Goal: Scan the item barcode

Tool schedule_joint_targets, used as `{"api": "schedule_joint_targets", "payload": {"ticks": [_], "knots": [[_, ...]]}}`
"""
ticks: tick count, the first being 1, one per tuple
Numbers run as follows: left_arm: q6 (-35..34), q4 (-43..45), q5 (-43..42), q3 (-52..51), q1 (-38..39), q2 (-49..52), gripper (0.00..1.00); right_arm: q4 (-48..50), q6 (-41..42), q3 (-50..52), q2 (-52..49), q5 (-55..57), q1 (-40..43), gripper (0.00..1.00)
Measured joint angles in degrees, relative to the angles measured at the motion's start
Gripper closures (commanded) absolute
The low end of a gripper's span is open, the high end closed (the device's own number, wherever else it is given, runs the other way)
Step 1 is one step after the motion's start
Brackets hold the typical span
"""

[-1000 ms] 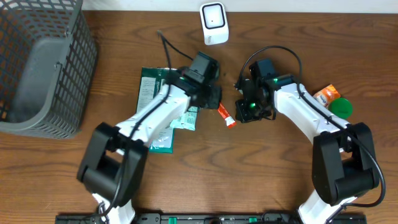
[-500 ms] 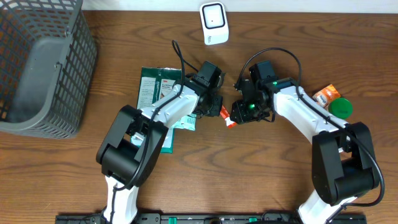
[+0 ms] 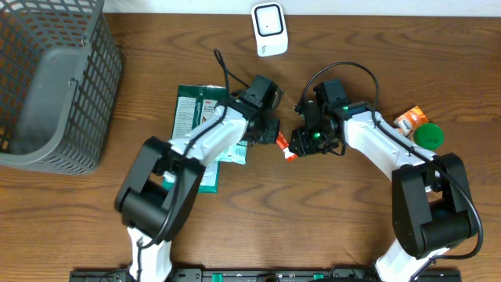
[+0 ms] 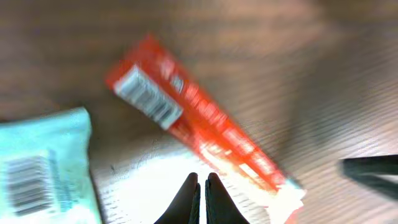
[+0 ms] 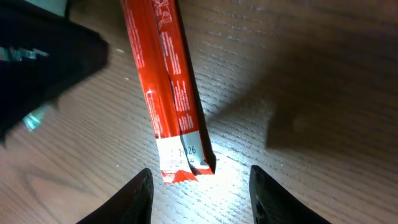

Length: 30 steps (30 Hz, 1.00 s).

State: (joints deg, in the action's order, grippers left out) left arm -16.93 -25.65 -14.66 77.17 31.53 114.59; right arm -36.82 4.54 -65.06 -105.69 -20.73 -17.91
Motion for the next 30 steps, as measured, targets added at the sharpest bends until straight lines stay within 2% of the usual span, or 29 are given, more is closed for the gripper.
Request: {"api": "schedule_joint_targets", "payload": {"ticks": [6, 16, 21, 30], "knots": [[0.0, 2.1, 0.9, 0.0, -0.39, -2.38, 0.92, 0.04, 0.44, 0.0, 0.0, -0.13, 0.02, 0.55], [-0.39, 5.4, 1.55, 0.02, -0.26, 4.37, 0.92, 0.11, 0.72, 0.0, 0.0, -0.15, 0.0, 0.54], [-0.87, 5.55, 1.73, 0.02, -0.33, 4.37, 0.92, 0.5, 1.18, 0.11, 0.0, -0.28, 0.0, 0.55], [-0.9, 5.53, 1.73, 0.02, -0.33, 4.37, 0.92, 10.56, 4.33, 6.29, 0.0, -5.11, 0.0, 0.59]]}}
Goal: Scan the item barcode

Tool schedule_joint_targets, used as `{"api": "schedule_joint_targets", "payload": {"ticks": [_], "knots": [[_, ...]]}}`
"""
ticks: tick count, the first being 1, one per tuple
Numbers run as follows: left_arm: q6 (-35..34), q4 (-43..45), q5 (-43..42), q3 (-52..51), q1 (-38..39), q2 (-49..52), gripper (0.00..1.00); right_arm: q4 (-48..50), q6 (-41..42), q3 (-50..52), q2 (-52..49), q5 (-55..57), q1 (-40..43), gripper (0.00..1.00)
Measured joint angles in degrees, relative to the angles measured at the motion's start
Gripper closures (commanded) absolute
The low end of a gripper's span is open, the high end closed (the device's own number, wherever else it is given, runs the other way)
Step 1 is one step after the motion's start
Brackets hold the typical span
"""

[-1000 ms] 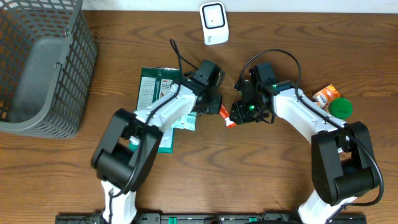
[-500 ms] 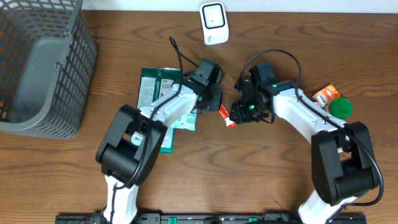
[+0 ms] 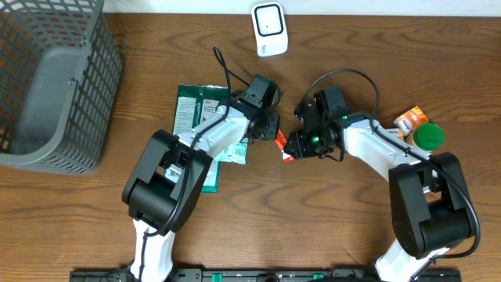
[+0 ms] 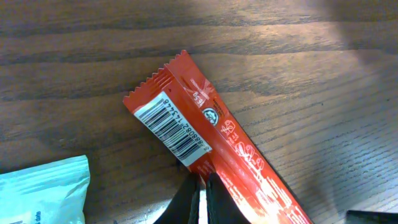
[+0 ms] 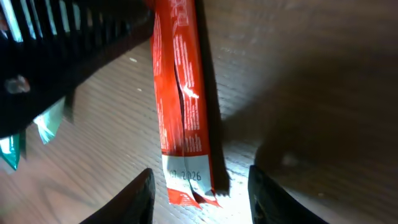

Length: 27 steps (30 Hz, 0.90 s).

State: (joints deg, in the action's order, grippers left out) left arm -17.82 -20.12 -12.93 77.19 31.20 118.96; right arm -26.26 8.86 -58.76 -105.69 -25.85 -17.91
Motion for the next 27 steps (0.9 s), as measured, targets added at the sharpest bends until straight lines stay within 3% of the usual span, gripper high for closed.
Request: {"api": "schedule_joint_targets", "payload": {"ticks": [10, 21, 27], "knots": [[0.0, 0.0, 0.0, 0.0, 0.0, 0.0, 0.92, 7.78, 3.52, 3.34, 0.0, -2.38, -0.9, 0.64], [0.0, 0.0, 0.0, 0.0, 0.0, 0.0, 0.92, 8.92, 5.86, 4.31, 0.0, -0.57, -2.95, 0.99], [0.0, -0.02, 0.0, 0.0, 0.0, 0.0, 0.92, 8.76, 5.95, 4.28, 0.02, 0.04, -2.95, 0.99]]}}
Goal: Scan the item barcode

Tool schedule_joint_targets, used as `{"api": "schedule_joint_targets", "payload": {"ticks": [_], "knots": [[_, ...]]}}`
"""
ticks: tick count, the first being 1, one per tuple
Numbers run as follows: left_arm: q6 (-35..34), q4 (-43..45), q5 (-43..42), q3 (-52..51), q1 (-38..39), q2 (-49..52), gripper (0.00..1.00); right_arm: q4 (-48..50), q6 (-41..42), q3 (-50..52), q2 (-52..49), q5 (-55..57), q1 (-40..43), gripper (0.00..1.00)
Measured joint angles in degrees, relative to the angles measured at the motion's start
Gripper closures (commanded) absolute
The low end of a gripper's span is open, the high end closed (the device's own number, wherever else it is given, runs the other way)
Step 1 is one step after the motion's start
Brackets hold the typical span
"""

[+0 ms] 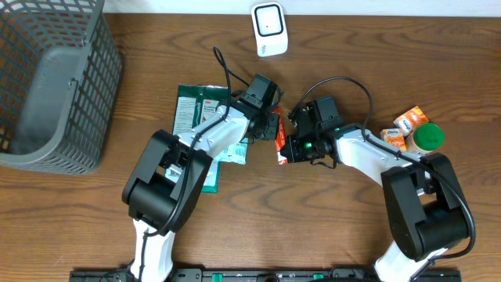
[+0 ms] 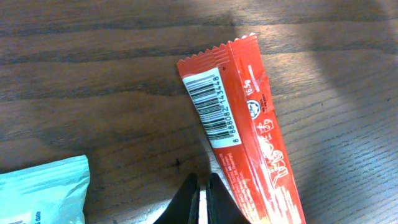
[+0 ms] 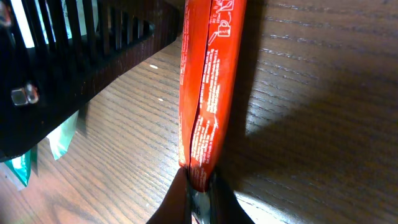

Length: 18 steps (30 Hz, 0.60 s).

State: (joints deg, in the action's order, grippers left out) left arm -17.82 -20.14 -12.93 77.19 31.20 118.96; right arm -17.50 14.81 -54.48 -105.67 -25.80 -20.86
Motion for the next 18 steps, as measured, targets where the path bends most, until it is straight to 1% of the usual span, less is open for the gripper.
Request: {"api": "schedule_joint_targets", "payload": {"ticks": [5, 10, 13, 17, 18], "knots": [[0.0, -0.02, 0.0, 0.0, -0.02, 0.0, 0.92, -2.69, -0.37, -0.33, 1.11, 2.99, -0.07, 0.99], [0.0, -0.63, 0.0, -0.02, -0.57, -1.27, 0.91, -6.25, -1.9, -0.31, 4.5, 10.16, -0.07, 0.99], [0.0, -0.7, 0.0, -0.02, -1.46, -4.83, 0.88, -8.48, -2.67, -0.28, 8.15, 14.45, -0.07, 0.99], [-0.2, -1.31, 0.22, -0.02, -2.54, -11.23, 0.88, -10.67, -3.3, -0.28, 12.41, 19.45, -0.07, 0.99], [-0.2, -1.73, 0.22, -0.02, -3.04, -14.16, 0.88, -11.26, -3.48, -0.28, 13.29, 20.59, -0.07, 0.99]]}}
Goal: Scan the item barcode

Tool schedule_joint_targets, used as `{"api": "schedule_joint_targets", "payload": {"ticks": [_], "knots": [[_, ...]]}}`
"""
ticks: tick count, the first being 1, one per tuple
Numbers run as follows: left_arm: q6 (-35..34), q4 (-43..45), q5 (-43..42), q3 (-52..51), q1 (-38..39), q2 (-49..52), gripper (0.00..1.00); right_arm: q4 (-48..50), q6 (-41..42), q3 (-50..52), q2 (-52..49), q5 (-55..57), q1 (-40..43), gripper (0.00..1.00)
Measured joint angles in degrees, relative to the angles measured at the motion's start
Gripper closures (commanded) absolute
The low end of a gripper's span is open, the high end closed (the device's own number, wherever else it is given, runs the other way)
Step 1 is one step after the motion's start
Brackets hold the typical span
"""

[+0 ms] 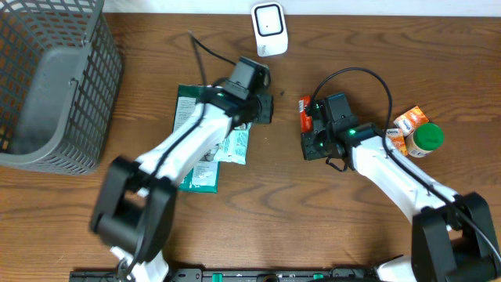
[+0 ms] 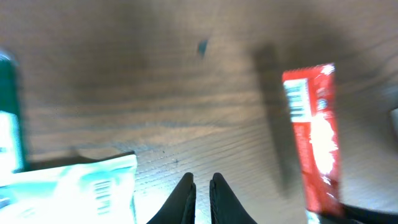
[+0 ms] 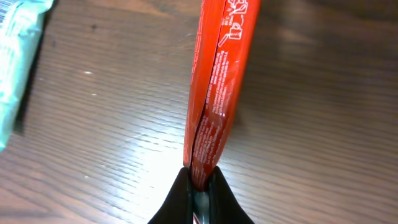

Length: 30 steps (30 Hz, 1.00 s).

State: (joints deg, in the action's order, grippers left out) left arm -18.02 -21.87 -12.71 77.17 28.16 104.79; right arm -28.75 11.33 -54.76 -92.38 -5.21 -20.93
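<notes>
A long red snack bar (image 3: 217, 93) sticks out from my right gripper (image 3: 200, 186), which is shut on one of its ends. In the overhead view the red bar (image 1: 304, 111) is right of the table's middle, below and to the right of the white scanner (image 1: 268, 29) at the back edge. The left wrist view shows the red bar (image 2: 314, 137) with its barcode near the top end. My left gripper (image 2: 201, 190) is shut on nothing, left of the bar and apart from it.
A grey mesh basket (image 1: 51, 86) fills the back left. Green and teal packets (image 1: 205, 133) lie under the left arm; a teal one (image 2: 68, 186) is beside the left fingers. Orange packets (image 1: 409, 120) and a green-capped item (image 1: 428, 138) sit at the right.
The right gripper, still shut on the red bar, now holds it further right and further back. The left gripper has drawn back to the left, away from the bar.
First the bar lay slanted between the arms, right gripper open over one end, left gripper shut beside it. A second later it lay barcode up, the right still open. Then the right was shut on its end. Now it holds the bar nearer the scanner.
</notes>
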Motion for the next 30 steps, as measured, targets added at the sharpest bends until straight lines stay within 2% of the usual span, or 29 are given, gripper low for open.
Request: {"api": "schedule_joint_targets", "payload": {"ticks": [4, 10, 12, 17, 21, 23, 27, 30], "knots": [[-0.48, -3.69, -0.02, 0.0, -2.1, -6.36, 0.87, -1.05, -1.25, 0.0, 1.31, 2.8, 0.0, 0.99], [-2.62, -11.78, -0.02, 0.0, -9.68, -12.72, 0.83, -1.46, -3.82, 0.0, 2.25, 4.02, -0.46, 0.99], [-2.45, -13.84, 0.0, 0.0, -12.72, -14.53, 0.73, -1.95, -4.31, -0.02, 3.17, 2.62, -0.66, 0.99], [-1.64, -15.67, -0.04, 0.0, -20.26, -19.98, 0.6, -8.44, -7.56, -2.93, 5.14, -0.37, -0.7, 0.99], [-1.62, -15.82, 0.07, 0.0, -26.75, -24.81, 0.43, -14.58, -13.55, -9.94, 5.38, -5.79, -0.7, 0.99], [-1.62, -15.96, 0.17, 0.0, -29.24, -26.4, 0.39, -15.5, -16.9, -12.87, 5.57, -9.05, -0.76, 0.99], [-1.7, -16.13, 0.22, 0.0, -33.38, -27.71, 0.19, -15.52, -23.08, -16.33, 6.14, -10.21, -1.2, 0.99], [-1.53, -17.18, 0.22, 0.0, -35.3, -27.67, 0.19, -15.19, -28.83, -16.81, 6.29, -8.63, -2.03, 0.99]]}}
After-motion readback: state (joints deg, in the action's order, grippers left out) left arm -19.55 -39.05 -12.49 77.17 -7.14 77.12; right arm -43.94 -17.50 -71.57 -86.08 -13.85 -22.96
